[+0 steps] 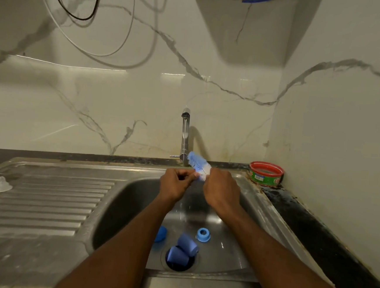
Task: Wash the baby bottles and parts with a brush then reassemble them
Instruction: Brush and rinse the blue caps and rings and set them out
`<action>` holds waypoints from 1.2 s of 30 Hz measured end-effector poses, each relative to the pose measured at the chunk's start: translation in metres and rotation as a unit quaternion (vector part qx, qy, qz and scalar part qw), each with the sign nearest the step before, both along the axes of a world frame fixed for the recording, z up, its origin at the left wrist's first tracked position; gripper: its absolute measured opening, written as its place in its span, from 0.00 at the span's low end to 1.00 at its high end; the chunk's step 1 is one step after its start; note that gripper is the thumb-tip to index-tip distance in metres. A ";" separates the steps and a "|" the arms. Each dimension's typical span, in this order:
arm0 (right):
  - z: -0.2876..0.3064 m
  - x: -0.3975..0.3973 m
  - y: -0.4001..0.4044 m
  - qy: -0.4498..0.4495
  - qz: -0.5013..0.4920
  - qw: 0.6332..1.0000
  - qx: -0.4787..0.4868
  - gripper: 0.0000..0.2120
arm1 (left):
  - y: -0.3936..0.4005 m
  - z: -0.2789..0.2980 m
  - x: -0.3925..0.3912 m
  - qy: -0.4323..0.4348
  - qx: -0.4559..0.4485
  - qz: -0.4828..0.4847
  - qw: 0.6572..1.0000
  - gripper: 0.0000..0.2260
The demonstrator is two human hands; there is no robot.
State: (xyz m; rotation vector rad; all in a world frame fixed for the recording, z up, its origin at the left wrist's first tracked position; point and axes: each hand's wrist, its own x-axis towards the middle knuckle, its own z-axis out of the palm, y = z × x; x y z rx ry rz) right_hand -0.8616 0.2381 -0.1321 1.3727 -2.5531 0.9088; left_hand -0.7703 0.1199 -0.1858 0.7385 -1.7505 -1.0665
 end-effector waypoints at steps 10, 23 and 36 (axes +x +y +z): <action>0.002 -0.005 -0.002 -0.021 -0.008 1.000 -0.009 0.19 | 0.007 0.004 -0.004 0.021 0.070 -0.099 0.992 0.10; -0.003 0.014 -0.003 0.115 0.064 0.989 -0.063 0.12 | 0.011 0.034 -0.007 0.356 0.472 -0.094 0.801 0.12; -0.002 -0.008 0.000 0.043 0.101 0.993 -0.035 0.15 | 0.009 0.024 -0.011 0.236 0.337 -0.007 0.911 0.10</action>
